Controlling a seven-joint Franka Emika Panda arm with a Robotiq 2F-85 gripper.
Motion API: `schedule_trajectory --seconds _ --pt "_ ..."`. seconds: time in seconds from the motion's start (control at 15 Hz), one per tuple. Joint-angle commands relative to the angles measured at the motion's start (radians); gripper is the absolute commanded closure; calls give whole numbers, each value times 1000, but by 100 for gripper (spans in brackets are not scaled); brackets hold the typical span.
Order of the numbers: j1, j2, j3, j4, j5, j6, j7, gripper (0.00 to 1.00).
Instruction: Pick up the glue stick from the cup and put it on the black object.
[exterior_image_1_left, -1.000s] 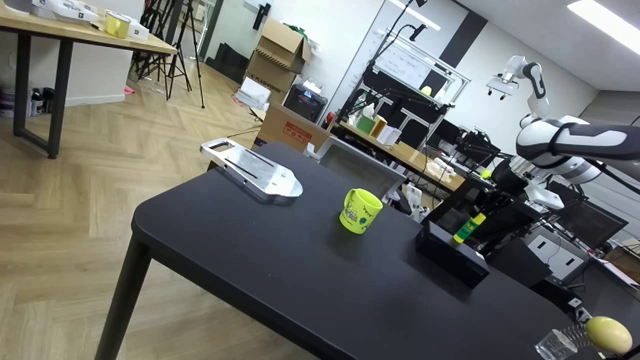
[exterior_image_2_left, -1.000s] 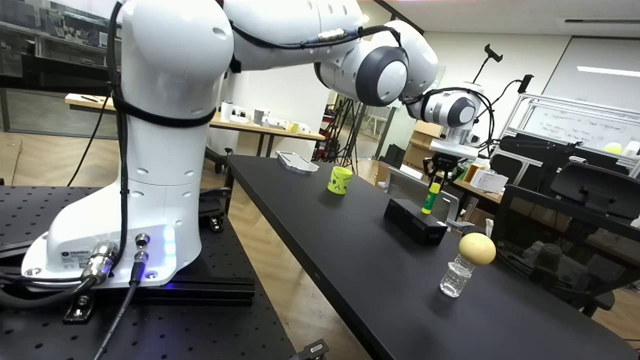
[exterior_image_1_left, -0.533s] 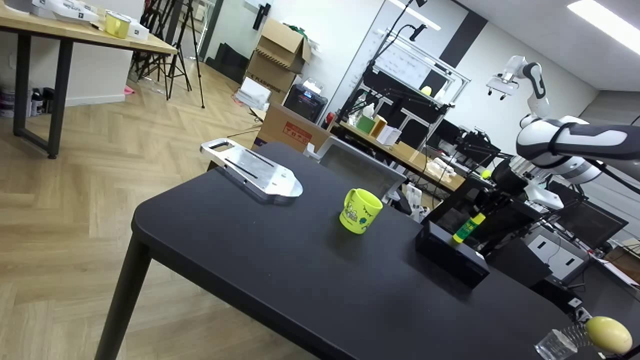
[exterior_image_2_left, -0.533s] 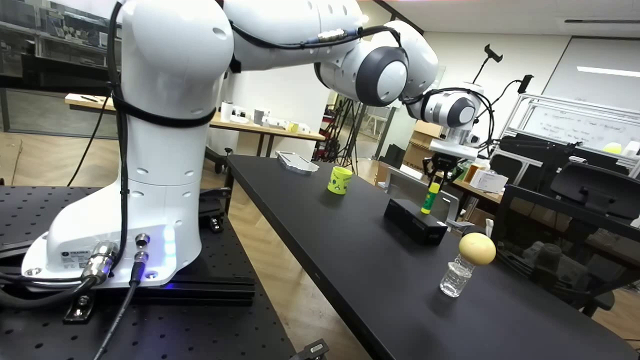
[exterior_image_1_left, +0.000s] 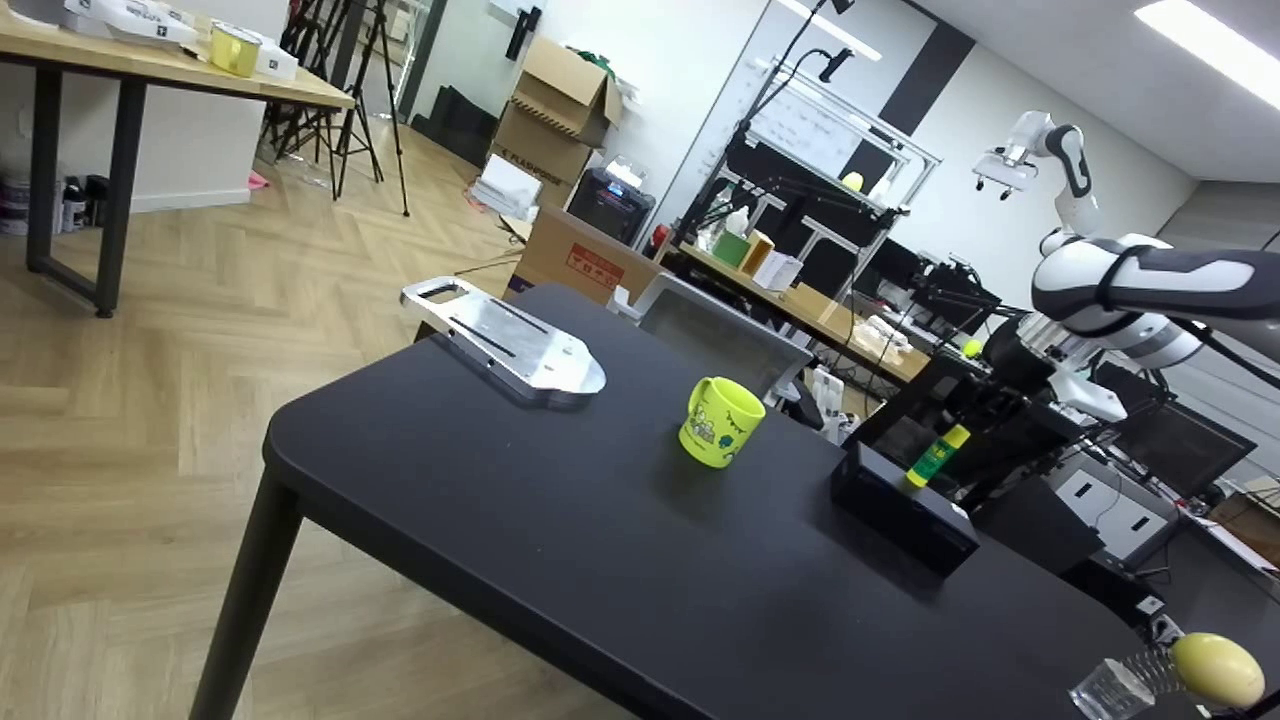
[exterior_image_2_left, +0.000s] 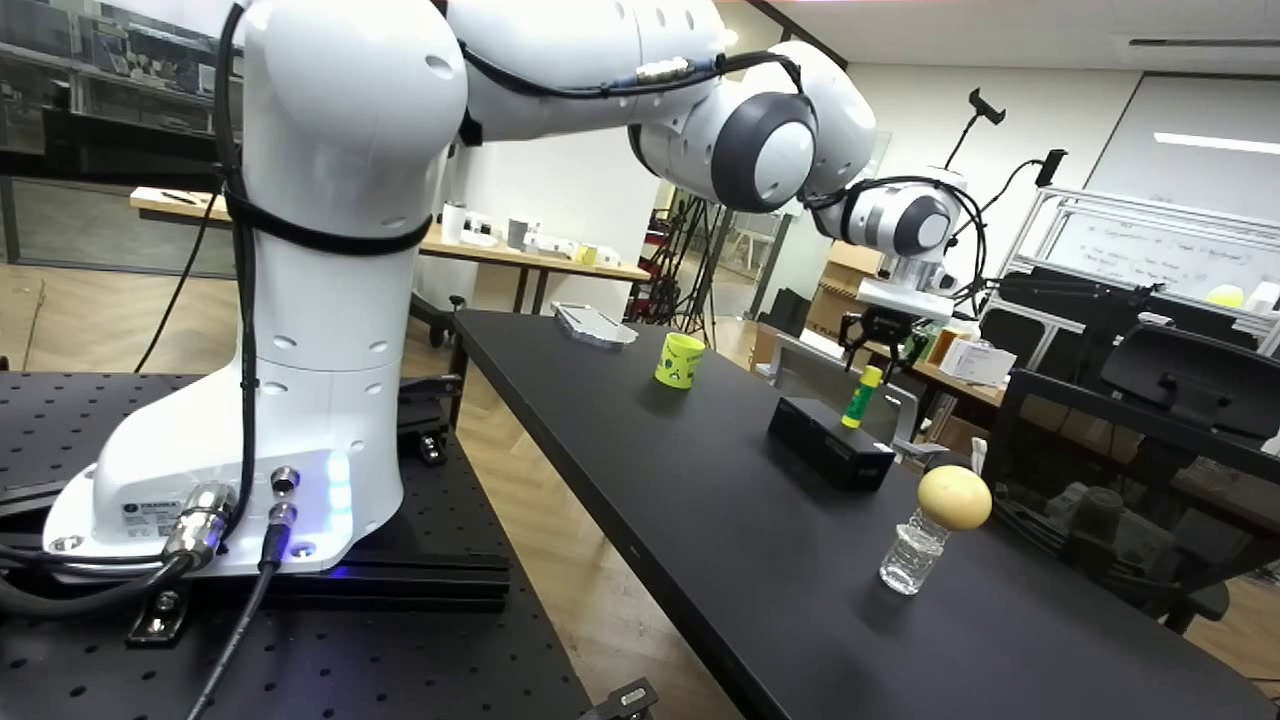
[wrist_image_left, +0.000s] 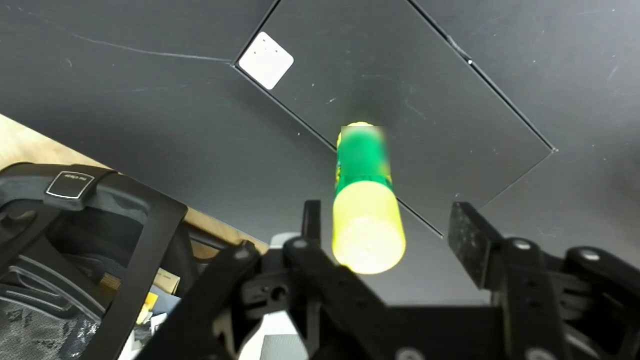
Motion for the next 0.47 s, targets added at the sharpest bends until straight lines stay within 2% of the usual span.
schedule_trajectory --seconds 0.0,0.27,0.33,0.4 --pt "-4 -43 3 -19 9 -23 25 2" --pt "-1 -95 1 -34 5 -41 26 0" --pt "0 -43 0 1 0 -10 2 0" --pt "1 -56 0 1 0 -20 2 0"
